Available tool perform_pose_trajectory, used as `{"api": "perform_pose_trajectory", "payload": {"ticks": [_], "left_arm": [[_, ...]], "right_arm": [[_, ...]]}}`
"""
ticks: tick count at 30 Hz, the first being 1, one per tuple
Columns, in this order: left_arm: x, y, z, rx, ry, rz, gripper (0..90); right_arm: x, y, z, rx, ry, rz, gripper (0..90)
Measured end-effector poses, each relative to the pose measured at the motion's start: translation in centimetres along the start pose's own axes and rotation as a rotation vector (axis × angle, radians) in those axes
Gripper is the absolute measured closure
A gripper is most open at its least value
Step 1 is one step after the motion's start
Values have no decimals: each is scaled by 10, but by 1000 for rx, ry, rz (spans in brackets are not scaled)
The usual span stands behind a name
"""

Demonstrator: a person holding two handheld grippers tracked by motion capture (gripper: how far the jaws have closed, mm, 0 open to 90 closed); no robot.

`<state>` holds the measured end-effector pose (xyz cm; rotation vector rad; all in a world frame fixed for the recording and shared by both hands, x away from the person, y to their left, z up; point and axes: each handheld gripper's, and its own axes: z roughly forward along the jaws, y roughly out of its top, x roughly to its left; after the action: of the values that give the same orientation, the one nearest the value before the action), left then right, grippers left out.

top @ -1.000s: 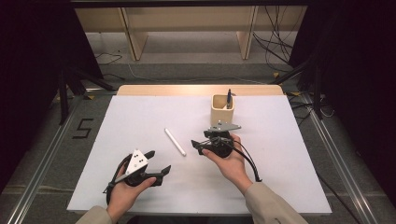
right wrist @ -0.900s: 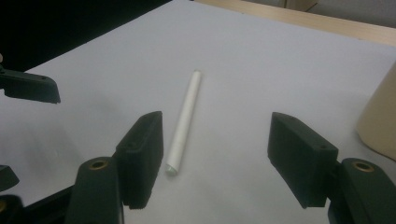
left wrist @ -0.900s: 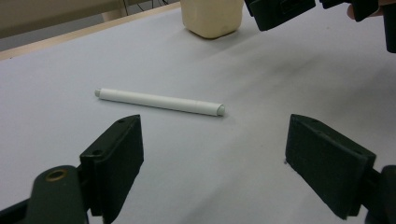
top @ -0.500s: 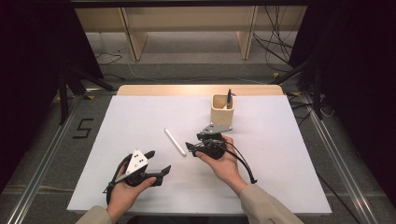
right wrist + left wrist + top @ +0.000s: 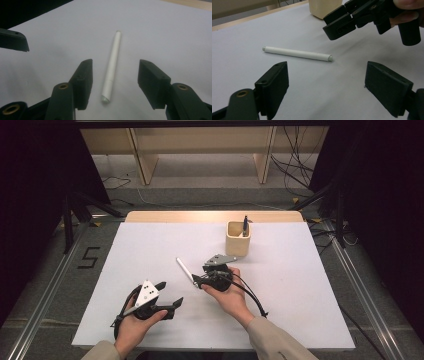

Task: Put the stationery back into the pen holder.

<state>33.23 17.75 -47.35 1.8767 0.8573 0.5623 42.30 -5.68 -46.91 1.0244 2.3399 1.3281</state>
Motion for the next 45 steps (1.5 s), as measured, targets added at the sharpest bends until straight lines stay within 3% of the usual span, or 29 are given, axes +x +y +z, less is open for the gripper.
{"api": "perform_pose_trajectory", "payload": {"ticks": [11, 22, 45], "left_arm": [[0, 0, 0, 1, 0, -1, 192], [1, 0, 0, 5, 1, -2, 193], [1, -1, 0, 5, 2, -2, 194]], "right_arm": [[5, -2, 18, 19, -25, 4, 544], [15, -4, 31, 25, -74, 4, 553], [13, -6, 45, 69, -91, 0, 622]]}}
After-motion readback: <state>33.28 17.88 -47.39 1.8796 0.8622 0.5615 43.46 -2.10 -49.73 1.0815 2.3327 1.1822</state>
